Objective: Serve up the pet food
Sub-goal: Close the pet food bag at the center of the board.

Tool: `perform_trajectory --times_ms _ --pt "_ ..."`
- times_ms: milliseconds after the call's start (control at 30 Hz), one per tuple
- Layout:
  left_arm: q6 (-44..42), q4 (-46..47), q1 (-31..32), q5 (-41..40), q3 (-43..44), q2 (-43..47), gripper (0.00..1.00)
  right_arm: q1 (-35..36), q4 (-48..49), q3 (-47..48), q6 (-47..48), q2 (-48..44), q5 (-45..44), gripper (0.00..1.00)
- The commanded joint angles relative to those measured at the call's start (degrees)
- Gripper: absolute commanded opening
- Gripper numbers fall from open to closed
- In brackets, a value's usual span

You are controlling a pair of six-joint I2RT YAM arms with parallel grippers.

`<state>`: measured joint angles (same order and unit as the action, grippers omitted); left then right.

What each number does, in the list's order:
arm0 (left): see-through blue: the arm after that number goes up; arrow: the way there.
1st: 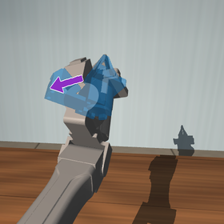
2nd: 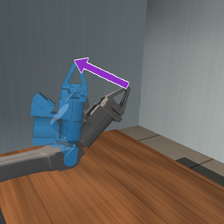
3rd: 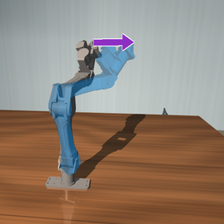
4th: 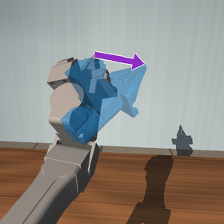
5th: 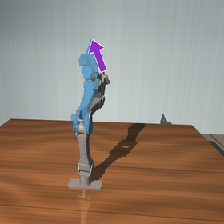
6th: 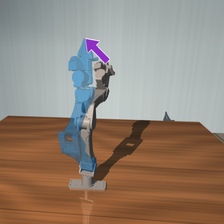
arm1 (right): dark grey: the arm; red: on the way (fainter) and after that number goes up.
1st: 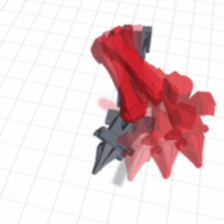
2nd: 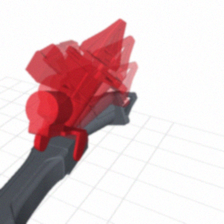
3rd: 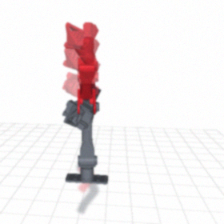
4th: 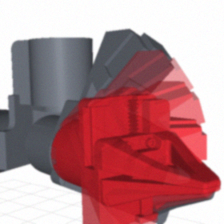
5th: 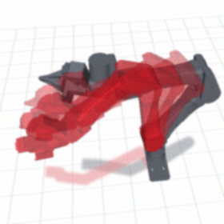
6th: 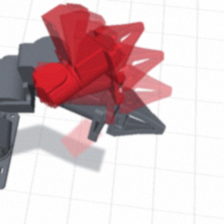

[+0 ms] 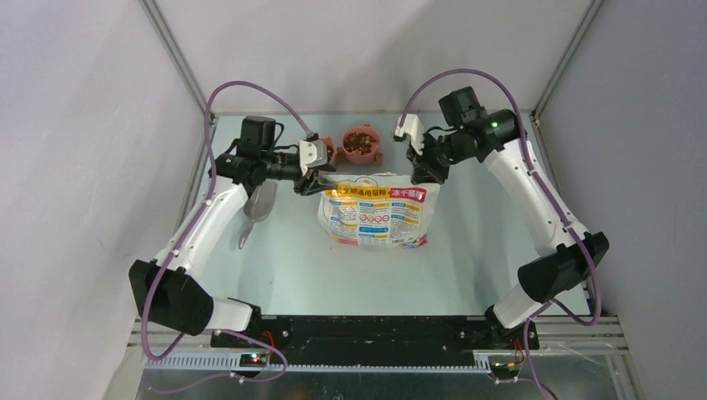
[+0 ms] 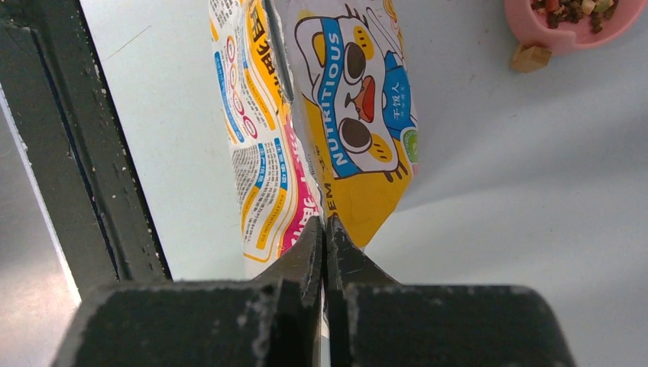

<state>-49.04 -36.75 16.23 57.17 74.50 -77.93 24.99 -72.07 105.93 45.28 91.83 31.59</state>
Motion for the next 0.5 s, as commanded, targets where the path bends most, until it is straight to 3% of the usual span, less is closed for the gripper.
perform_trajectory --times_ms 0,33,167,233,333,467 --pt "1.09 1.24 0.12 1.46 1.96 2.09 0.52 -0.22 -0.77 -0.90 0.25 -3.00 0.57 0.00" --pt "1.26 1.35 0.12 1.54 1.92 2.13 0.52 -0.25 -0.56 -0.99 0.08 -3.17 0.07 0.00" --pt "1.53 1.65 0.14 1.69 1.93 2.25 0.52 -0.99 0.82 -2.41 -0.72 -4.47 -1.76 0.19" --pt "1.58 1.67 0.12 1.72 1.84 2.31 0.52 -1.84 0.28 -2.79 -0.28 -4.89 -1.43 0.21" --pt "1.70 1.68 0.12 1.67 1.59 2.49 0.53 -2.51 -0.85 -3.32 0.83 -5.23 -0.18 0.20" --pt "1.74 1.54 0.15 1.63 1.39 2.77 0.53 -2.76 -1.53 -3.62 1.49 -4.71 1.10 0.05"
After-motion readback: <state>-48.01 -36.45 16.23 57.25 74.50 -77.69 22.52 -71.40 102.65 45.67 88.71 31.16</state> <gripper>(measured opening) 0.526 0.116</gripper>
